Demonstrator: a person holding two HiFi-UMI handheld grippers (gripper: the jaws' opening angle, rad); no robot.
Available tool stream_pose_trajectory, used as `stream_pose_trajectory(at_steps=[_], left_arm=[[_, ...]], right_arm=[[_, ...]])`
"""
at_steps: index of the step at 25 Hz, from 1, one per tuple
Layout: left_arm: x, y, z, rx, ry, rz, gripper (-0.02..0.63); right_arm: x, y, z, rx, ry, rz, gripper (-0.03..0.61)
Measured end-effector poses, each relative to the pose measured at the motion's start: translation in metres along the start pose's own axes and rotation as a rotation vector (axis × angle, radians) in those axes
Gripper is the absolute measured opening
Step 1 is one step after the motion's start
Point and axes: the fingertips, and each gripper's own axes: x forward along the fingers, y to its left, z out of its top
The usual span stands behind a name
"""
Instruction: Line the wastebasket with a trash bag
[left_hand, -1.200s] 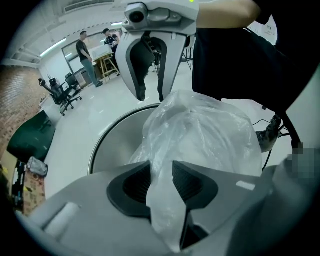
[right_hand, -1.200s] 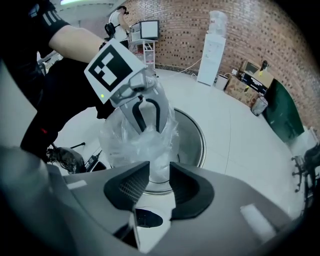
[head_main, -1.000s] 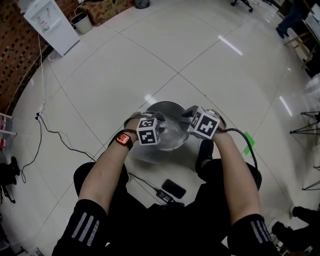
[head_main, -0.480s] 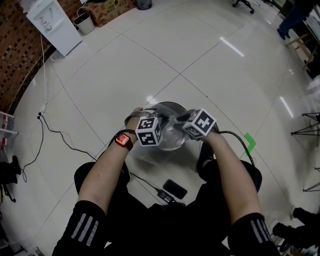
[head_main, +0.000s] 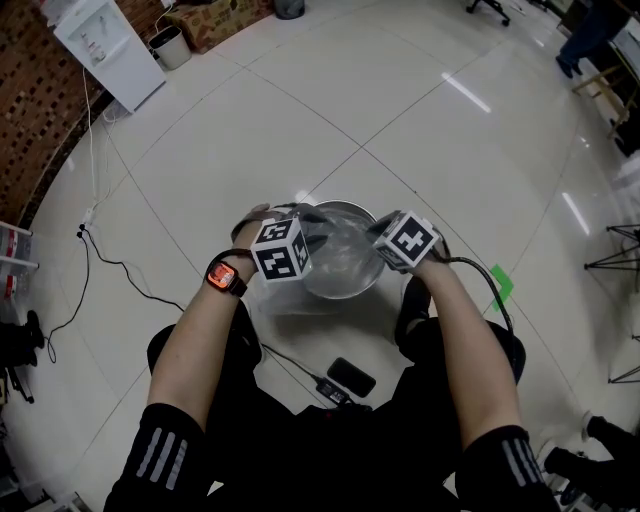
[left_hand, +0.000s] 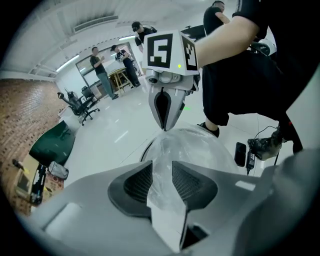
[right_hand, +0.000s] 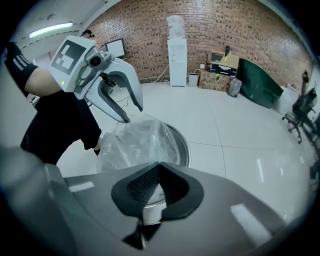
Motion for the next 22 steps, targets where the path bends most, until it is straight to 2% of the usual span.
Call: stream_pose_trajectory(at_steps=[2,5,7,9,11,13,15,17,19,20,22], left_arm=[[-0.010,0.005,-0.008,-0.026,0.032,0.009,0.086],[-0.015,0.016,-0.033,-0.077,0.107,0.062,0.080],[-0.016,0.025,-0.054,-0.147,0.136,0.086,0.081],[-0.017,0.030,-0.074,-0.252,0.140,0.081,0.081],[-0.015,0.027,-0.089,-0.362,0.134,0.037,0.092],[-0.008,0.016,-0.096,-0.459,0.119,-0.040,0.138],[0.000,0.001,-0.099,-0.516,0.127,-0.119,0.144],[0.009,-0.011,-0.103,-0.514,0.165,-0.170,0.133],[0.014,-0.016,-0.106,-0.482,0.193,-0.186,0.024],[0.015,-0.014,-0.107,-0.465,0.194,-0.178,-0.006],[0.014,-0.002,-0.110,-0.454,0.190,-0.128,-0.006]], right_arm=[[-0.006,-0.010,-0.003,0.013,0.002,-0.038,0.008],[-0.012,-0.021,-0.007,0.026,-0.002,-0.086,0.008],[-0.015,-0.030,-0.009,0.023,-0.008,-0.120,0.008],[-0.015,-0.037,-0.015,0.028,-0.004,-0.146,0.008],[-0.014,-0.043,-0.022,0.040,0.008,-0.171,0.008],[-0.015,-0.049,-0.025,0.051,0.010,-0.194,0.008],[-0.017,-0.053,-0.025,0.056,0.002,-0.206,0.008],[-0.017,-0.055,-0.023,0.056,-0.003,-0.208,0.008],[-0.015,-0.055,-0.021,0.052,-0.003,-0.208,0.008],[-0.014,-0.055,-0.021,0.050,0.000,-0.212,0.008],[-0.012,-0.058,-0.022,0.049,0.004,-0.224,0.008]])
